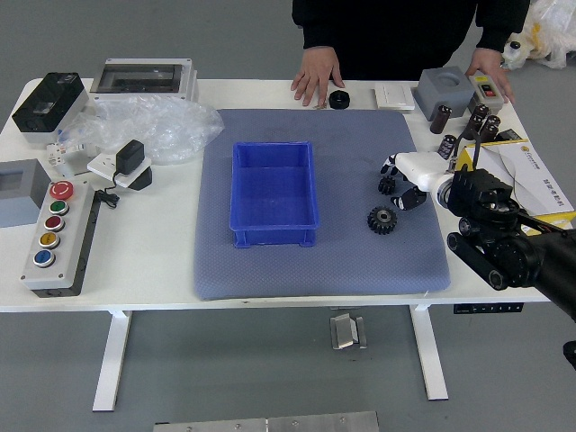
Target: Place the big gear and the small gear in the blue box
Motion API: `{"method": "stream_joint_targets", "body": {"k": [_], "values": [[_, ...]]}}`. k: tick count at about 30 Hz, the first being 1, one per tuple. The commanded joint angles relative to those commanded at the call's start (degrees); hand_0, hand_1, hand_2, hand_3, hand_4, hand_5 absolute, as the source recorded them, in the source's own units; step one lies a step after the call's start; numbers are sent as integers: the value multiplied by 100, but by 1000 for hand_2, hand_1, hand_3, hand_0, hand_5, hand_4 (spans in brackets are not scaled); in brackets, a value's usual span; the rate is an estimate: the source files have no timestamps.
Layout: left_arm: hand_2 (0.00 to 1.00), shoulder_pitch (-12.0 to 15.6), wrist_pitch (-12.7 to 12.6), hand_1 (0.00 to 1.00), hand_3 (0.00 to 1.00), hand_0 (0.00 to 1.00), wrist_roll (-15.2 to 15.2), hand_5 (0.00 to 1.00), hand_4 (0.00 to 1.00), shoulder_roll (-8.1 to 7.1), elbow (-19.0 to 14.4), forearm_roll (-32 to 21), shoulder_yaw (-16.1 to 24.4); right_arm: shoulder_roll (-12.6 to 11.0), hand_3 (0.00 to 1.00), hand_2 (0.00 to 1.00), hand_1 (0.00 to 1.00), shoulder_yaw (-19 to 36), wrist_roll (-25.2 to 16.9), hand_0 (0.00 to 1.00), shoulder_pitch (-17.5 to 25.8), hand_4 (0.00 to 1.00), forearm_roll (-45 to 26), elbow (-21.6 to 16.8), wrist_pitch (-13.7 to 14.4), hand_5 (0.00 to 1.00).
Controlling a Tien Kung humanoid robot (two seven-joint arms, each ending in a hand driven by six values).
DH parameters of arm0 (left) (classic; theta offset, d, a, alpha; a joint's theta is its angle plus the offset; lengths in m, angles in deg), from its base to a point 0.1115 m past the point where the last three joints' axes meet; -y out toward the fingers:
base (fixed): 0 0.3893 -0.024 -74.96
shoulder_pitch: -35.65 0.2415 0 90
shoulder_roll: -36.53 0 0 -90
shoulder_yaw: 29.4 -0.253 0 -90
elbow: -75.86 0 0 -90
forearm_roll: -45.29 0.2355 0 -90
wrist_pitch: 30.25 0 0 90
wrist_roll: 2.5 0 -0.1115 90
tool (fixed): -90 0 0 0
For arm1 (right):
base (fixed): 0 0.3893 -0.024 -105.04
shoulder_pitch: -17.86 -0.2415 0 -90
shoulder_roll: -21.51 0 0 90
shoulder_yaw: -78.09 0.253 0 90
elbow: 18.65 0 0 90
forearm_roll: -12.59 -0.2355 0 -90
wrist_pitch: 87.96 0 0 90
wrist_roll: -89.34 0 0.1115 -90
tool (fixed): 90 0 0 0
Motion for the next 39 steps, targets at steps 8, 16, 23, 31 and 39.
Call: {"method": "stream_joint_targets", "body": {"k": [8,16,23,31,39], "values": [[812,1,0,828,833,860,1,298,699,4,0,-2,4,36,672,680,599,-36,-13,683,10,723,-30,28,43,75],[812,-7,0,829,833,860,2,298,699,7,0,-2,3,79,663,644,587,-101,-26,671,9,701,-102,77,93,111],[812,-12,-1,829,833,860,1,298,699,4,0,-8,-8,116,658,615,558,-172,-55,647,3,616,-198,146,153,245],[812,-11,1,830,833,860,0,298,699,0,0,1,-13,136,650,603,540,-225,-106,628,4,590,-285,192,304,266],[812,-17,2,830,833,860,0,297,699,-4,0,2,-28,121,652,596,531,-330,-139,616,-9,577,-328,211,397,274]]}}
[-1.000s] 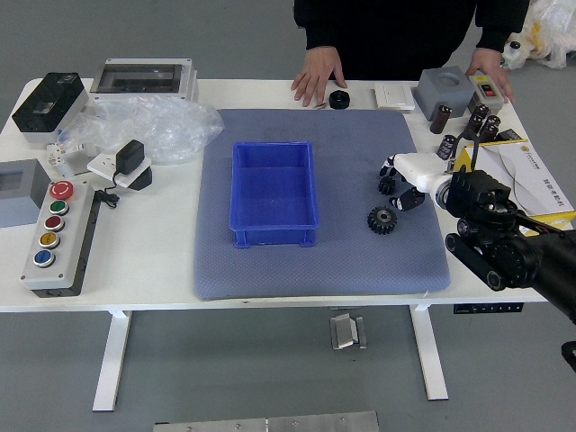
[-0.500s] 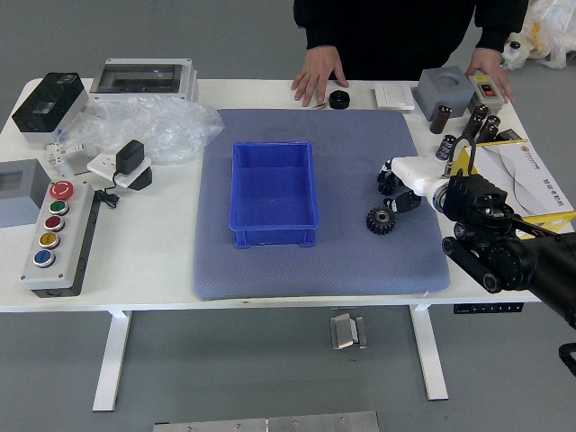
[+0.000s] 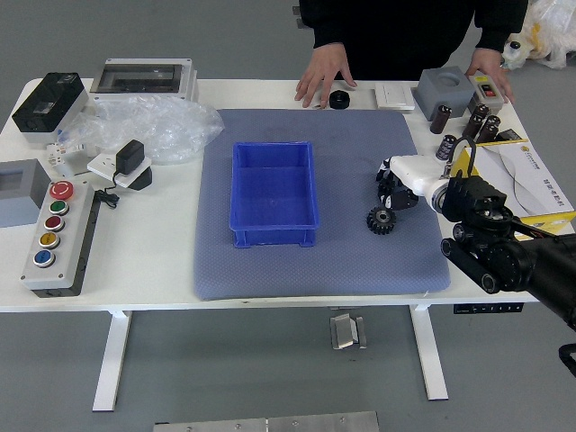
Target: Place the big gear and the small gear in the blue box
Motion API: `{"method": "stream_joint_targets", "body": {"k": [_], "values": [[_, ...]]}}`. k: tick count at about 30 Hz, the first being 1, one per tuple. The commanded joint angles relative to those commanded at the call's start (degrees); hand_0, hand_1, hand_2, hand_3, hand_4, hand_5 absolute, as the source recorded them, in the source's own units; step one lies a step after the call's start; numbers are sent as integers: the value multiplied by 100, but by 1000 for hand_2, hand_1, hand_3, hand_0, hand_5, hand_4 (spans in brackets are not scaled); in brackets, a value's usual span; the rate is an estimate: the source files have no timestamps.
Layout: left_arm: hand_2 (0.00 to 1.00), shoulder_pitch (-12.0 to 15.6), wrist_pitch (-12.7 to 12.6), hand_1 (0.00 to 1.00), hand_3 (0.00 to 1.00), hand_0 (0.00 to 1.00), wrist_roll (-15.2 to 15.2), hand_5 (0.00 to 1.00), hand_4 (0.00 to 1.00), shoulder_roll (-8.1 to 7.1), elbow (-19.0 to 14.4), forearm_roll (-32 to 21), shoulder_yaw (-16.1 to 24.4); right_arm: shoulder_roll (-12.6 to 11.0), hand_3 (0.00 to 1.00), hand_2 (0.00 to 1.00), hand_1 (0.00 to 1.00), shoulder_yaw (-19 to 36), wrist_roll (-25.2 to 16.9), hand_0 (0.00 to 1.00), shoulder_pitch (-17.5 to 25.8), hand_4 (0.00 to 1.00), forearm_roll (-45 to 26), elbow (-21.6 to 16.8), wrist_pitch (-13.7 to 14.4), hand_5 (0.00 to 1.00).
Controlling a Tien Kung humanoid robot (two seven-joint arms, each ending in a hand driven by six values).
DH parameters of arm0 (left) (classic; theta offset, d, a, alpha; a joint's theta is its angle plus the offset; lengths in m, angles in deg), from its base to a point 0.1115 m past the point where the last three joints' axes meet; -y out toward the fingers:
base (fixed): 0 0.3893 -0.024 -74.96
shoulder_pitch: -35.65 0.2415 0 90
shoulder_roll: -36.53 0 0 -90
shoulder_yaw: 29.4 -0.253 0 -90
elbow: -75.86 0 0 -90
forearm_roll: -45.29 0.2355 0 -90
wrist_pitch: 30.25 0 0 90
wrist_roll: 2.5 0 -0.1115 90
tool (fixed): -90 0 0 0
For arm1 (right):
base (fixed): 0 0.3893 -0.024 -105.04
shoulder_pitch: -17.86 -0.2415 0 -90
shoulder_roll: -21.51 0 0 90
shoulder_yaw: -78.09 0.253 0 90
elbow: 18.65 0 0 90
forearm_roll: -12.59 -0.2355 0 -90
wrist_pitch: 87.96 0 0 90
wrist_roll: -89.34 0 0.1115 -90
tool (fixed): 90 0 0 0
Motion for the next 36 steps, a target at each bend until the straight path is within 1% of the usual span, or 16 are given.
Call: {"method": "stream_joint_targets", "body": {"k": [7,8,13,14,17,19,20,25,26,28,31,32,36], "values": [[812,-19,-2,830,833,860,-1,297,699,-16,0,-8,-17,-69,653,593,528,-278,-3,614,-57,572,-54,4,-5,268],[812,-22,-2,830,833,860,-2,297,699,-20,0,-10,-20,-89,655,592,527,-346,-3,604,-75,567,-62,-1,-6,244],[812,-26,-4,830,833,860,-2,297,699,-27,0,-27,-34,-146,655,592,527,-531,-3,604,-128,567,-58,-38,25,244],[812,-27,-4,830,833,860,-1,297,699,-27,0,-30,-36,-158,656,588,524,-558,-6,595,-139,560,-46,-49,38,219],[812,-30,-5,830,833,860,1,297,699,-28,0,-34,-37,-191,656,588,524,-584,-10,595,-168,560,-2,-70,77,219],[812,-30,-6,830,833,860,1,297,699,-29,0,-35,-35,-212,656,588,524,-583,-16,595,-191,560,38,-85,136,219],[812,-30,-6,830,833,860,1,298,699,-30,0,-36,-34,-220,653,567,509,-577,-20,579,-201,552,59,-93,172,187],[812,-36,-6,830,833,860,4,298,699,-30,0,-38,-32,-244,653,567,509,-525,-41,579,-238,552,165,-123,362,187],[812,-37,-6,830,832,860,4,297,699,-29,0,-38,-30,-247,647,558,506,-514,-43,588,-242,549,184,-127,391,150],[812,-37,-6,830,832,860,6,297,699,-28,0,-43,-33,-252,647,558,506,-503,-44,588,-248,549,205,-130,419,150],[812,-37,-6,830,832,860,6,297,699,-30,0,-46,-34,-257,647,558,506,-500,-47,588,-250,549,206,-129,403,150],[812,-36,-6,830,833,859,6,297,699,-31,0,-47,-33,-260,649,560,500,-500,-49,566,-250,557,200,-128,389,163],[812,-34,-6,830,833,859,7,297,699,-36,0,-50,-32,-272,649,560,500,-479,-65,566,-253,557,148,-117,278,163]]}}
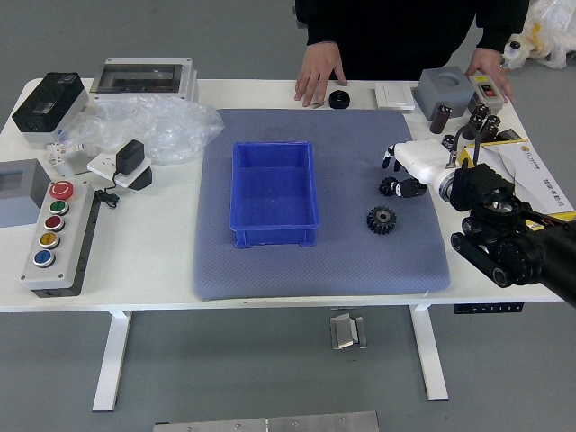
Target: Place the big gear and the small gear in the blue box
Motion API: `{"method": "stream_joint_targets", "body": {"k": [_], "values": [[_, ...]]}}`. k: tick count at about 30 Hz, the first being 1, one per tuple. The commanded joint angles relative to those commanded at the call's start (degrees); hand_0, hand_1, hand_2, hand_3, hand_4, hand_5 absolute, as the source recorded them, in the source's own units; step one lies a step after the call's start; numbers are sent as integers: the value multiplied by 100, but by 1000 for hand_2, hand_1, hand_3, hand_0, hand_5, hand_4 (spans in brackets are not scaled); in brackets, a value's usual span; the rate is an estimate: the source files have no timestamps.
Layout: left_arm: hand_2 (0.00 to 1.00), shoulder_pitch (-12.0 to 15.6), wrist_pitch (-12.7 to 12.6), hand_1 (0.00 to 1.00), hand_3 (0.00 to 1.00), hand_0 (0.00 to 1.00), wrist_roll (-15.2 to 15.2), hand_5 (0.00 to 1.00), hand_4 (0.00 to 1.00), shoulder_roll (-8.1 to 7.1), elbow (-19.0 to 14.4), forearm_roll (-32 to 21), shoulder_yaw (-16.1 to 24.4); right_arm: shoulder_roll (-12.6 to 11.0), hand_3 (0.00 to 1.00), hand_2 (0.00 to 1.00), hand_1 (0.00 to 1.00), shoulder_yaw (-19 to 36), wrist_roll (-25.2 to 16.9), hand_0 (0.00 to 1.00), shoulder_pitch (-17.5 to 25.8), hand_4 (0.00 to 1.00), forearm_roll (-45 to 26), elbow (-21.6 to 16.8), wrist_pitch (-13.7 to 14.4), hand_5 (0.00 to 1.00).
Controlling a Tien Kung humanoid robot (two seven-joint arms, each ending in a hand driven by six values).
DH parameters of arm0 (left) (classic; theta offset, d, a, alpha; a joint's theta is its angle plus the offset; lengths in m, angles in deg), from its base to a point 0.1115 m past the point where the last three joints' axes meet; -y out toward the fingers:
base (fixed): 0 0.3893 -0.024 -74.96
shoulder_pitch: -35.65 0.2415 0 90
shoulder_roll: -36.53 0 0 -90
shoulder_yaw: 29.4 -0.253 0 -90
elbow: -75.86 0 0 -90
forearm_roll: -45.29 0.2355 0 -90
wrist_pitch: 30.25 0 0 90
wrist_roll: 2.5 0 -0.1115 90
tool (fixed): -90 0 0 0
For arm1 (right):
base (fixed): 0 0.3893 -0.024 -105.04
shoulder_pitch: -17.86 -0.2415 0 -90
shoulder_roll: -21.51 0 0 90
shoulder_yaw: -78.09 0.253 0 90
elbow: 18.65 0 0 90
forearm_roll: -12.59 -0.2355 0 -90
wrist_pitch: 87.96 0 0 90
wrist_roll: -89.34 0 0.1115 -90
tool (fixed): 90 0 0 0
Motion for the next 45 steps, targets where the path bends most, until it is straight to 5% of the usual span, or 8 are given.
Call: {"method": "stream_joint_targets", "body": {"k": [16,45], "values": [[812,7,0,830,833,859,1,298,699,-15,0,2,18,-122,662,620,522,16,42,586,-111,645,-159,-119,-496,175],[812,39,8,830,833,859,-12,297,700,-19,0,52,47,-70,673,643,529,6,125,602,-155,714,-186,-141,-756,211]]}}
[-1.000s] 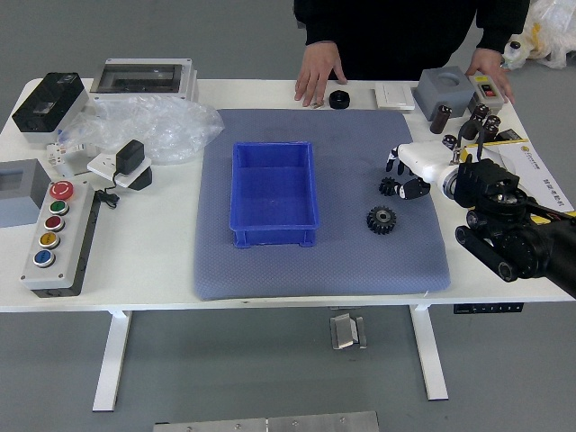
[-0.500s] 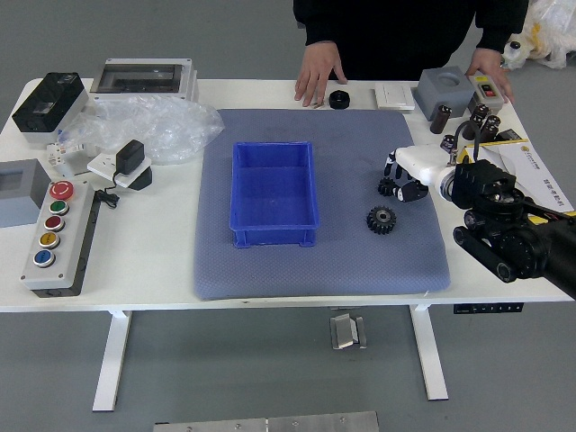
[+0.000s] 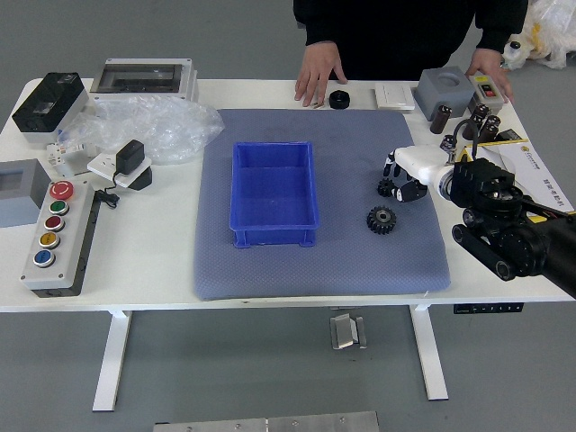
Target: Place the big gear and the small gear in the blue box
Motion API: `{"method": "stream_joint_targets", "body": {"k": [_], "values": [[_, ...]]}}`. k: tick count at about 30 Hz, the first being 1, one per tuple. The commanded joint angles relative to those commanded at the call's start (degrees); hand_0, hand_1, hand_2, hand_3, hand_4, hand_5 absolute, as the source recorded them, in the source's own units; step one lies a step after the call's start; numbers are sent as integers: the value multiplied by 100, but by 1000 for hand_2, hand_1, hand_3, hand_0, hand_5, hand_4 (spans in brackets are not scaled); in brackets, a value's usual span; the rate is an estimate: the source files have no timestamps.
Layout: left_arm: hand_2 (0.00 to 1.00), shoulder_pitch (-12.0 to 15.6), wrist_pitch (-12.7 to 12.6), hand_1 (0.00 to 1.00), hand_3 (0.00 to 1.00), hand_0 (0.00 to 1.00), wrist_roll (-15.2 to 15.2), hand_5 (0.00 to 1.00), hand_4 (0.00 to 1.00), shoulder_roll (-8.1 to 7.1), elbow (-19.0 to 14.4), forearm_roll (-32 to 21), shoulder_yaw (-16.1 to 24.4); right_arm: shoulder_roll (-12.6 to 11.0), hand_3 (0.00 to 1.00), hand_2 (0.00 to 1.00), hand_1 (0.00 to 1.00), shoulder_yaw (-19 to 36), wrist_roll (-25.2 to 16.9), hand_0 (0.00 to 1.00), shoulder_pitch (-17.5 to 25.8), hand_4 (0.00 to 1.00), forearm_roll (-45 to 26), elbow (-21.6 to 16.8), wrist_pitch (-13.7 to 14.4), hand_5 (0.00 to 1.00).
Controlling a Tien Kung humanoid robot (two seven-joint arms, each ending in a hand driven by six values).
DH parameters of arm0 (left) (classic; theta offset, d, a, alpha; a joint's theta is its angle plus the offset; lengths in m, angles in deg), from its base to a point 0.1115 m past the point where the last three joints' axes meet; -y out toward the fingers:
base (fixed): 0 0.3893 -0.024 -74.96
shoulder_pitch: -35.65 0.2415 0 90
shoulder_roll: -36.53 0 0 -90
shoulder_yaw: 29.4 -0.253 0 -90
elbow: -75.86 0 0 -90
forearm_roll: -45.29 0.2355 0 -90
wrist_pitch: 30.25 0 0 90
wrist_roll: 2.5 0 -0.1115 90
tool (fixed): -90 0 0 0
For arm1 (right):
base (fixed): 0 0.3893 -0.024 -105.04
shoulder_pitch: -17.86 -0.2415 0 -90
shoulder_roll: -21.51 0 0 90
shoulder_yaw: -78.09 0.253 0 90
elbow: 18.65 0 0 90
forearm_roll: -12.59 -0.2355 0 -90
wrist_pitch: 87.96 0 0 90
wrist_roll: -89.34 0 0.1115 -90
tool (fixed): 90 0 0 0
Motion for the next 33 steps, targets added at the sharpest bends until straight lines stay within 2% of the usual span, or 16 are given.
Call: {"method": "stream_joint_targets", "body": {"k": [18,33], "values": [[812,41,1,830,833,859,-2,297,700,-9,0,14,54,-149,673,649,532,-21,70,603,-74,731,-71,-233,-180,223],[812,9,-3,830,833,859,-1,297,699,-4,0,-22,-7,-85,671,650,526,28,65,597,-30,743,-68,-191,-47,241]]}}
